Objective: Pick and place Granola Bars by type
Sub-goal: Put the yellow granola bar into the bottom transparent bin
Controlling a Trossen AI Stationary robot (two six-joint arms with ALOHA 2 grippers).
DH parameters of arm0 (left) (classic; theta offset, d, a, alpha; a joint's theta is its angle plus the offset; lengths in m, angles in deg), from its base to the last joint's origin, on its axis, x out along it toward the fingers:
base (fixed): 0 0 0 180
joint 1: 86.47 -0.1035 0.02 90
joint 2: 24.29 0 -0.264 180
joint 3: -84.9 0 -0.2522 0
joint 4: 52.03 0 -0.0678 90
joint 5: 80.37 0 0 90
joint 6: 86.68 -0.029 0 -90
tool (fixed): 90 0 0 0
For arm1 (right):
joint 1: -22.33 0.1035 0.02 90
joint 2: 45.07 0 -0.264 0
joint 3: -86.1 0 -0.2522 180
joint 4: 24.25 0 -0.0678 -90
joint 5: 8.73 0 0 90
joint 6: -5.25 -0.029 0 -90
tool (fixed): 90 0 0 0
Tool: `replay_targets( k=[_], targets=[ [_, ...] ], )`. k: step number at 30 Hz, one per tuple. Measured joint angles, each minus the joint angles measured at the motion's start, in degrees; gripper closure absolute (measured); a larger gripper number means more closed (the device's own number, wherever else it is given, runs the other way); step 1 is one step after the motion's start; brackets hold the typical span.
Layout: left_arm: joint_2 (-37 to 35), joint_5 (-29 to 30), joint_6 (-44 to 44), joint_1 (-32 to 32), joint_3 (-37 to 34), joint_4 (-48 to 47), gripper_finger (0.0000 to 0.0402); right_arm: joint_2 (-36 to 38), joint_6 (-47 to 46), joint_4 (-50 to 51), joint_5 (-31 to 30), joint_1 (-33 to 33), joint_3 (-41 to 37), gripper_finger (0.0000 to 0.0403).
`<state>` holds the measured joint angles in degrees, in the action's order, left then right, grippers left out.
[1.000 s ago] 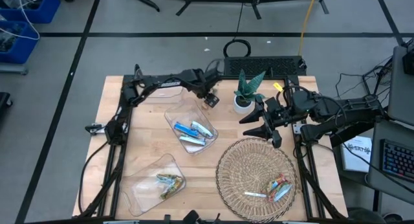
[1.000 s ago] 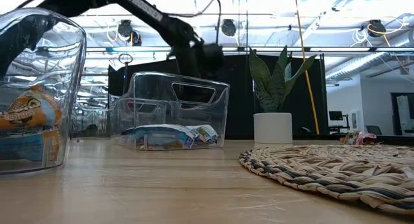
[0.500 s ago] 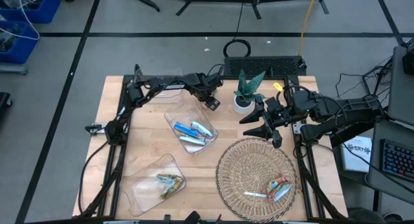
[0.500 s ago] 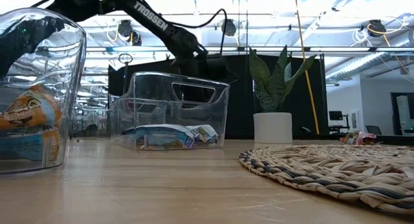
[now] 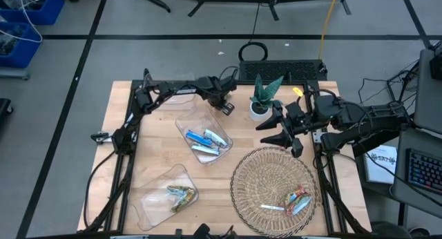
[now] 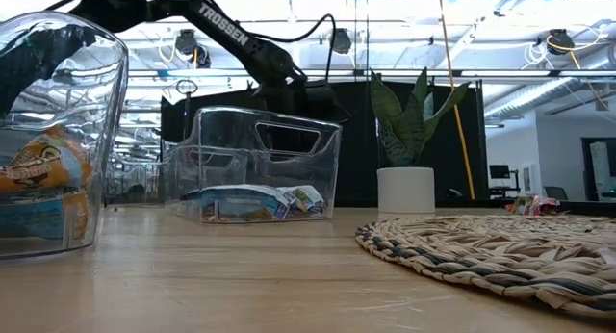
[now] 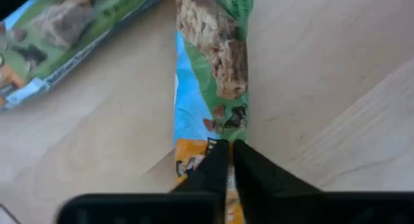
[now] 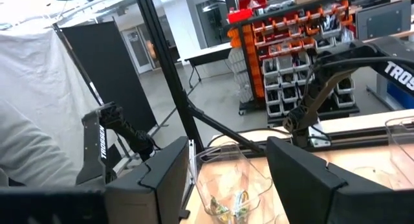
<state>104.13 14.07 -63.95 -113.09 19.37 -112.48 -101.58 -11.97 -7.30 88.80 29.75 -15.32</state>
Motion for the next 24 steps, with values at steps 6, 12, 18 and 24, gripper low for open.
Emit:
replay_targets(
  k=[6,12,18,24],
  targets=[
    [0.0,-3.23,-1.07,-0.48,0.0,0.0,0.0382,0.07,0.38,-0.37,0.0,0.0,0.0,0.0204],
    [0.0,-2.94,-1.25,-0.48,0.0,-0.27,0.0398,0.07,0.41,-0.43,0.0,0.0,0.0,0.0204],
    [-1.25,-2.87,-1.54,-0.34,3.85,-3.19,0.0399,0.07,1.48,-0.43,0.0,0.01,0.0,0.0204],
    [-1.88,0.46,-4.08,0.45,15.38,-11.99,0.04,0.07,1.9,-1.47,0.0,0.0,0.0,0.0204]
  ],
)
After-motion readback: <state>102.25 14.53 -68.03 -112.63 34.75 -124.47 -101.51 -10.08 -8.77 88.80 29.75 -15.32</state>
